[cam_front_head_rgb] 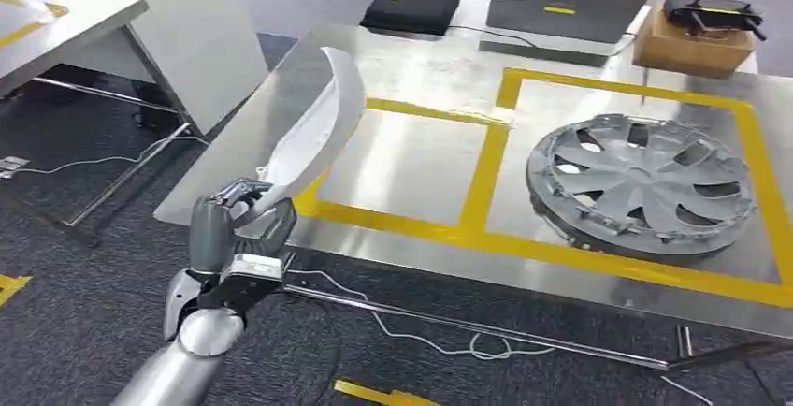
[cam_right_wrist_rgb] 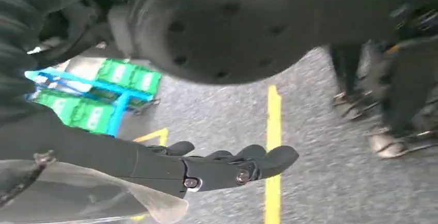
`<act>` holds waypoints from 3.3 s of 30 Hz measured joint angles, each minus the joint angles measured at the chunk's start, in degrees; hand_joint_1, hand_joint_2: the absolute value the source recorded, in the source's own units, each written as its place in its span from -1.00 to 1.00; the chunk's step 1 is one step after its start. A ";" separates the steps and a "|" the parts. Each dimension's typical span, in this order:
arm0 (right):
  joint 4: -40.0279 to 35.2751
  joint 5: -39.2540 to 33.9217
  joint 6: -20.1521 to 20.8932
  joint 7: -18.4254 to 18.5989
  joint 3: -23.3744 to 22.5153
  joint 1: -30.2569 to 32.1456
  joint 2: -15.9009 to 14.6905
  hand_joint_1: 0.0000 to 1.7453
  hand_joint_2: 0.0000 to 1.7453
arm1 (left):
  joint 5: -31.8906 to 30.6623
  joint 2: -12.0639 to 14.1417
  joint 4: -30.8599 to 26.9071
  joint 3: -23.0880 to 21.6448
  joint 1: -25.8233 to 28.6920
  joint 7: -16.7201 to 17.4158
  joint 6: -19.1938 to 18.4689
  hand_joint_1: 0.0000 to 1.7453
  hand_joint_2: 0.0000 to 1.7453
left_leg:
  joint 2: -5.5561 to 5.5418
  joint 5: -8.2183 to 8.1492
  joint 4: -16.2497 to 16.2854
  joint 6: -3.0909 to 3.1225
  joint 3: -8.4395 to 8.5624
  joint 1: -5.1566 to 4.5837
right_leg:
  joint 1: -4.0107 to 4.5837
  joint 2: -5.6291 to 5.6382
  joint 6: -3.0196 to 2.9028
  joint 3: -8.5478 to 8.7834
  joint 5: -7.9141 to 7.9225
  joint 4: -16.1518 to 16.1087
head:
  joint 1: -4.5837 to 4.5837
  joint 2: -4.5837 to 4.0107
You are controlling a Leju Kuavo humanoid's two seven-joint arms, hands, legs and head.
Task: Take the parts from the cabinet and place them on the table.
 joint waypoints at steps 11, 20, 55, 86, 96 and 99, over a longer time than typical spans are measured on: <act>1.31 0.13 0.11 -0.35 0.00 0.20 -0.28 -1.00 1.00 | -0.02 0.28 2.19 -0.35 -1.21 0.59 -0.63 1.00 1.00 | -5.21 0.41 6.78 -2.93 -3.87 1.96 | -1.93 7.71 0.02 1.40 0.48 -1.32 | -0.15 0.00; 3.83 -2.14 0.33 0.04 2.21 0.13 -1.84 -1.00 1.00 | -11.20 -0.17 10.91 0.22 -9.65 6.71 3.08 1.00 1.00 | -8.43 1.79 0.09 -1.72 -1.73 2.05 | -2.10 8.81 0.55 0.58 0.80 -1.14 | -0.11 0.00; 10.91 -3.15 -0.81 0.02 9.49 -0.72 -4.13 -1.00 1.00 | -51.41 -0.24 48.35 -7.54 -30.79 37.13 -10.54 1.00 1.00 | -8.40 2.07 -0.13 -1.74 -1.83 2.14 | -2.00 8.83 2.08 0.19 1.18 -1.23 | -0.13 0.00; 10.82 -3.65 -4.08 0.02 6.62 0.75 -3.17 -1.00 -1.00 | -12.82 -0.47 8.54 0.64 -3.73 10.53 -6.32 -1.00 -1.00 | -8.31 1.84 -0.36 -2.05 -1.68 2.16 | -1.99 9.00 1.86 0.23 0.87 -1.20 | -0.13 0.00; 10.84 -2.73 -5.53 0.00 6.40 0.29 -2.47 -1.00 -1.00 | -6.09 3.52 -8.61 7.81 8.07 8.19 -4.57 -1.00 -1.00 | -8.38 1.82 -0.43 -2.08 -1.62 2.18 | -1.95 8.82 1.71 0.38 0.79 -1.17 | -0.09 0.00; 10.86 -2.54 -5.88 0.02 6.40 0.22 -2.08 -1.00 -1.00 | -2.38 4.20 -9.97 12.73 10.96 5.51 -3.87 -1.00 -1.00 | -8.42 1.80 -0.40 -2.04 -1.51 2.14 | -2.03 8.79 1.72 0.34 0.79 -1.18 | -0.15 0.00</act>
